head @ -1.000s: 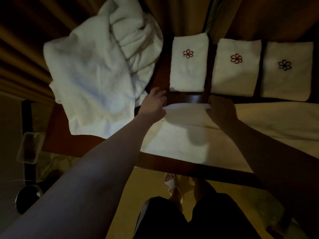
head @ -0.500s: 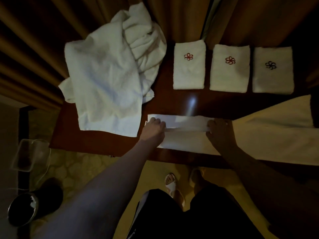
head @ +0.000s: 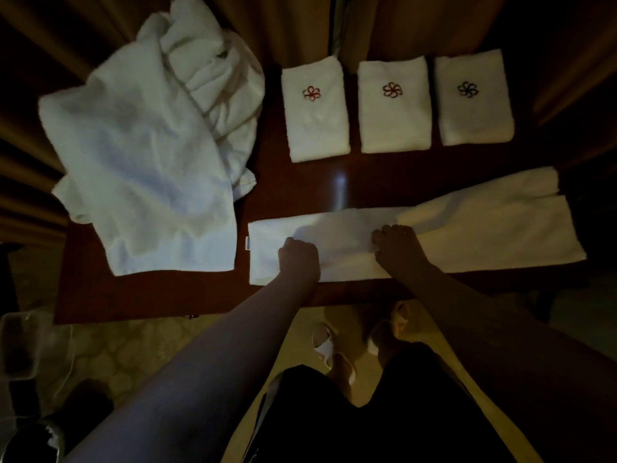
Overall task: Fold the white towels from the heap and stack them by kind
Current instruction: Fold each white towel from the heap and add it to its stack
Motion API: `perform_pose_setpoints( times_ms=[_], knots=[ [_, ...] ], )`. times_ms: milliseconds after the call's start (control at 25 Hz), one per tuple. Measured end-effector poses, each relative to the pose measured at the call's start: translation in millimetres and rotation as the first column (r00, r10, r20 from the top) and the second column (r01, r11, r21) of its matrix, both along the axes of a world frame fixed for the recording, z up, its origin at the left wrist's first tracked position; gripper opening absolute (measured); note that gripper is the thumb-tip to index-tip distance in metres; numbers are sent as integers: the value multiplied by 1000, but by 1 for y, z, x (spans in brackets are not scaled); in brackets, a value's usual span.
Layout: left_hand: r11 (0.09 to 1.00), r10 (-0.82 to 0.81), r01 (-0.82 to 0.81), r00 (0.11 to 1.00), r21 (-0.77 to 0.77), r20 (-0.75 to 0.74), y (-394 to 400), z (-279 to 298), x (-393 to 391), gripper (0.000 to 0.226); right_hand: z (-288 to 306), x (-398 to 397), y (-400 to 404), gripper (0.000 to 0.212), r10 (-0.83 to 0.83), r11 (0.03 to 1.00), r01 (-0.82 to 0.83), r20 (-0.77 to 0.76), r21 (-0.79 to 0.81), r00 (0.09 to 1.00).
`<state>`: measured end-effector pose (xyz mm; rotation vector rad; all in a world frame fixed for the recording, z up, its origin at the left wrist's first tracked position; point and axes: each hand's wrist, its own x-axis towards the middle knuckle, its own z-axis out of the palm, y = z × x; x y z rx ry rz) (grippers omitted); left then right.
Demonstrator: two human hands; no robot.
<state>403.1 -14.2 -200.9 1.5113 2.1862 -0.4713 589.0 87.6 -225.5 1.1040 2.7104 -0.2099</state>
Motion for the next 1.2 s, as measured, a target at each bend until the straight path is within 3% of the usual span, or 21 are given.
perform_pose_setpoints(
  times_ms=[120, 240, 400, 560, 720, 920, 1000, 1200],
  knots=[
    [980, -172, 161, 980, 115, 97, 26, -7, 33, 35, 3, 20, 18, 27, -67, 988, 75, 68, -132, 995],
    [942, -313, 275, 926, 190, 210, 54, -10, 68, 38, 5, 52, 32, 47, -176, 972, 172, -6, -163, 984],
    [944, -311, 264, 911, 198, 269, 91, -16, 109, 40, 9, 104, 57, 43, -360, 926, 346, -84, -150, 929],
    [965, -252, 225, 937, 133, 243, 120, -20, 153, 54, 9, 163, 90, 47, -637, 738, 610, 1, -290, 771],
    [999, -49, 49, 986, 9, 158, 134, -28, 168, 82, 1, 195, 105, 64, -463, 781, 459, 99, -424, 881],
    [998, 15, -19, 998, 55, 60, 153, -27, 152, 73, 2, 193, 137, 53, -384, 793, 344, 27, -503, 923],
    [997, -5, 1, 999, 81, 48, 161, -26, 158, 62, -1, 195, 149, 46, -399, 810, 347, -12, -473, 917],
    [973, -89, 66, 991, 220, 97, 183, -27, 194, 42, -3, 203, 185, 41, -407, 898, 380, -94, -220, 909]
  ],
)
